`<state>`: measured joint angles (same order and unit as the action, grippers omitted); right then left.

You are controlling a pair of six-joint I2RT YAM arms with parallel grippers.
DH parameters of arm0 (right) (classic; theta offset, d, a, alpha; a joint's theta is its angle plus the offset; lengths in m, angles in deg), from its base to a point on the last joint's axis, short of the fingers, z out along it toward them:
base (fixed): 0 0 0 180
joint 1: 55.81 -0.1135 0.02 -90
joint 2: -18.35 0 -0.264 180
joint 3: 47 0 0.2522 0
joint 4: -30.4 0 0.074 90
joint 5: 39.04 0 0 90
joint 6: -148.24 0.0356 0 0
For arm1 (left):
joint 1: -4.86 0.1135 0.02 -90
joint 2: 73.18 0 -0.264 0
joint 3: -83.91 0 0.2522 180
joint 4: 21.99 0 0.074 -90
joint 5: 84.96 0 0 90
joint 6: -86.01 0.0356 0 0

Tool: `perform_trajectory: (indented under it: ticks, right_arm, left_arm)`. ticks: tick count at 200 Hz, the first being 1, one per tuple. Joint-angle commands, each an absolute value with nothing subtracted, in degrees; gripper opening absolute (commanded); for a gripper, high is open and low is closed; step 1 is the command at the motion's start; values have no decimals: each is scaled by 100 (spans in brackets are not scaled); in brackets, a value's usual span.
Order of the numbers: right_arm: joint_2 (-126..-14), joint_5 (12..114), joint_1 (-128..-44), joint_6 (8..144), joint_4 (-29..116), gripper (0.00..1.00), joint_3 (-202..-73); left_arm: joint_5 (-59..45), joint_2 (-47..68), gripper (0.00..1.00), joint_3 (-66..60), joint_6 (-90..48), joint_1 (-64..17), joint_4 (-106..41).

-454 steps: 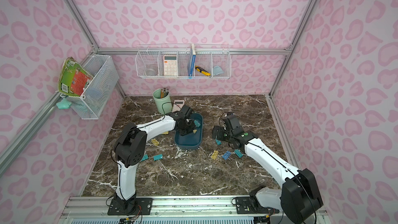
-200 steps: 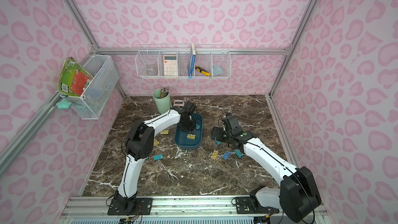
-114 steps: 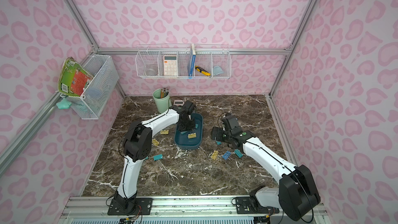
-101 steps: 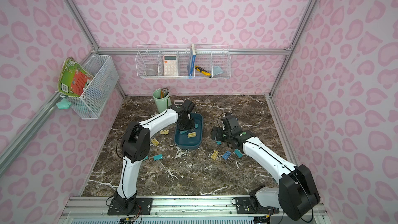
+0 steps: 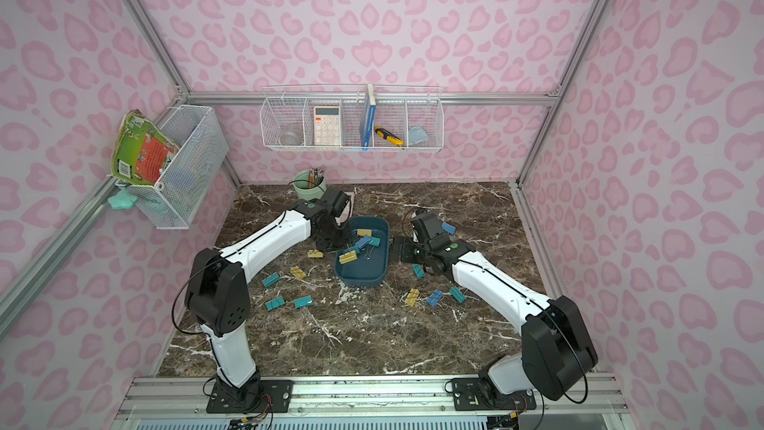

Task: Take out the binder clips from the storage box
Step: Pick up the binder clip from the storage box, then place the binder clip at the center of the board.

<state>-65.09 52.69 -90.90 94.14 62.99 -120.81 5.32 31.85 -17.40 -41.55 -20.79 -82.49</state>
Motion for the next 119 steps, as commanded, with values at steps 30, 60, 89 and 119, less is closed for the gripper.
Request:
perform_trajectory:
  ticks: [30,60,89,119]
  right_arm:
    - [-7187,5331,-9467,9278,6033,99,-12748]
    - [-7504,5333,-9655,9253,6068,99,-13086]
    - [-7721,5307,-9789,9268,6188,99,-13355]
    - [-7822,5228,-9861,9254,6329,99,-13532]
  left_arm:
    - [764,2312,0,-684,-4240,-1077,-8483]
    - [685,2451,0,-621,-3945,-286,-8410]
    - [478,3093,0,-994,-3746,289,-8242]
    - [316,3926,0,-1637,-3595,654,-8207]
